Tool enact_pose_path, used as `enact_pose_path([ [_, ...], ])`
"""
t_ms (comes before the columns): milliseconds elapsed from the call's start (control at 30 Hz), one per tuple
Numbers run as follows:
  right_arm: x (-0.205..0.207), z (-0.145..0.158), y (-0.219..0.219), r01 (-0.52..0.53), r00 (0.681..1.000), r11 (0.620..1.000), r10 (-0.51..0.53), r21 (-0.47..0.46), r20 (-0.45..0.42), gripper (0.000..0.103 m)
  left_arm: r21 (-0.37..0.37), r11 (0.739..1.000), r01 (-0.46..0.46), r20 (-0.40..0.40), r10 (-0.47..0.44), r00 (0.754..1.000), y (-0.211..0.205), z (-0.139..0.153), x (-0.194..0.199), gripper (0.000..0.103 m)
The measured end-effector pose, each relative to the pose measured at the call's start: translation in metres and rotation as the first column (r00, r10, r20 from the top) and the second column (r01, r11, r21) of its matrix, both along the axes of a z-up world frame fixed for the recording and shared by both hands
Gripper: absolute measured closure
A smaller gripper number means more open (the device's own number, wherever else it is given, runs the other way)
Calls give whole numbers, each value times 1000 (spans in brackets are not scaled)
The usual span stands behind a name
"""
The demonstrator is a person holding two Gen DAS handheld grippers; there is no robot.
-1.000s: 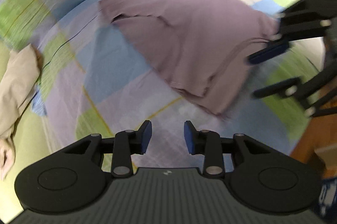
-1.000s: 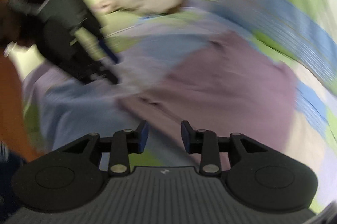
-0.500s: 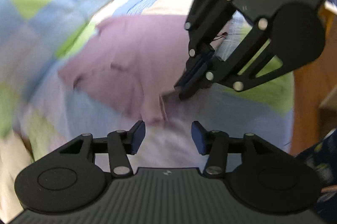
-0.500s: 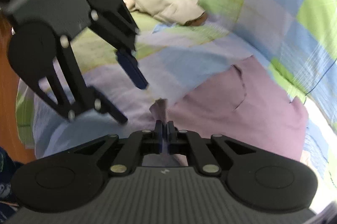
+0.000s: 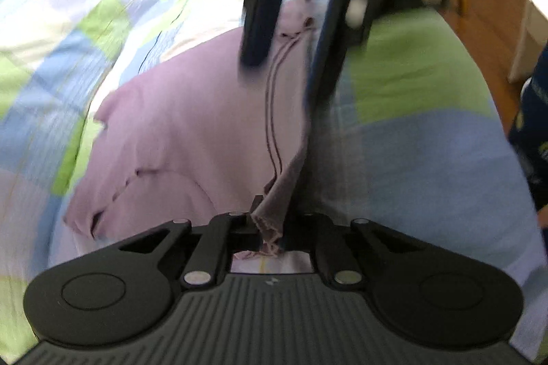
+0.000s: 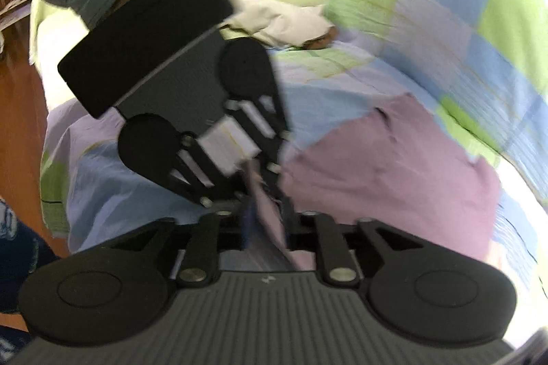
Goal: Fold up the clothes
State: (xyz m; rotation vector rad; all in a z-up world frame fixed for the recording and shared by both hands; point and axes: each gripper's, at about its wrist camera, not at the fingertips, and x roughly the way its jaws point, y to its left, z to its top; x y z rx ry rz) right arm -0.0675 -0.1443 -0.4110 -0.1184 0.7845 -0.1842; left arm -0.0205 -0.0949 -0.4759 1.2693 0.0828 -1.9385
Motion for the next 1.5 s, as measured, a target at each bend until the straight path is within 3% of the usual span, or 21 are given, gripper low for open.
enact_pose_path([
  [33,-13,1,-5,20,1000,1000,-20,-20,-4,65,7,1000,-14,-2,14,1000,-1,0,-1,98],
  [167,-73,-10,-35,41,992,993,-54,-111,-115,64,10,999,-42,14,42,999,-1,-1,-8,98],
  [233,-98,-18,-47,-13,986,987,-14,-158,-168,64,19,997,-76,14,76,997,-2,0,-11,98],
  [400,-132,-38,-66,-193,967,959,150,-208,-208,64,26,992,-125,28,125,992,-10,0,-14,98],
  [500,-137,-54,-71,-320,941,904,270,-282,-203,64,16,990,-138,45,137,990,-7,2,-14,98],
  [600,-140,-71,-64,-459,888,797,401,-393,-223,65,-6,991,-137,61,137,989,-4,0,-15,99],
  [633,-142,-81,-61,-502,865,744,447,-442,-229,66,-15,991,-135,65,136,989,-3,-1,-16,99],
  [700,-145,-90,-60,-537,839,691,497,-484,-221,79,-25,990,-137,63,138,988,-1,-2,-16,102],
  [733,-145,-92,-60,-552,829,688,515,-471,-219,86,-22,990,-137,61,138,989,-2,-2,-17,102],
  [767,-144,-94,-61,-563,821,689,528,-455,-217,95,-5,990,-143,53,143,988,-5,-1,-16,103],
  [900,-126,-76,-75,-533,846,791,497,-301,-191,100,126,968,-215,-48,223,974,-27,19,2,102],
  [1000,-114,-49,-98,-452,891,874,431,-179,-142,100,177,941,-289,-130,313,941,-46,41,28,102],
  [1067,-104,-25,-123,-342,938,936,336,-82,-82,100,191,924,-332,-153,362,920,-70,44,46,102],
  [1133,-91,-7,-152,-232,972,973,232,-7,-36,100,206,905,-373,-176,409,895,-94,46,64,102],
  [1300,-52,17,-220,-9,999,993,5,116,34,100,248,848,-469,-228,522,822,-154,53,110,102],
  [1500,-3,8,-308,141,988,957,-152,253,23,100,305,763,-570,-280,644,712,-226,61,164,102],
])
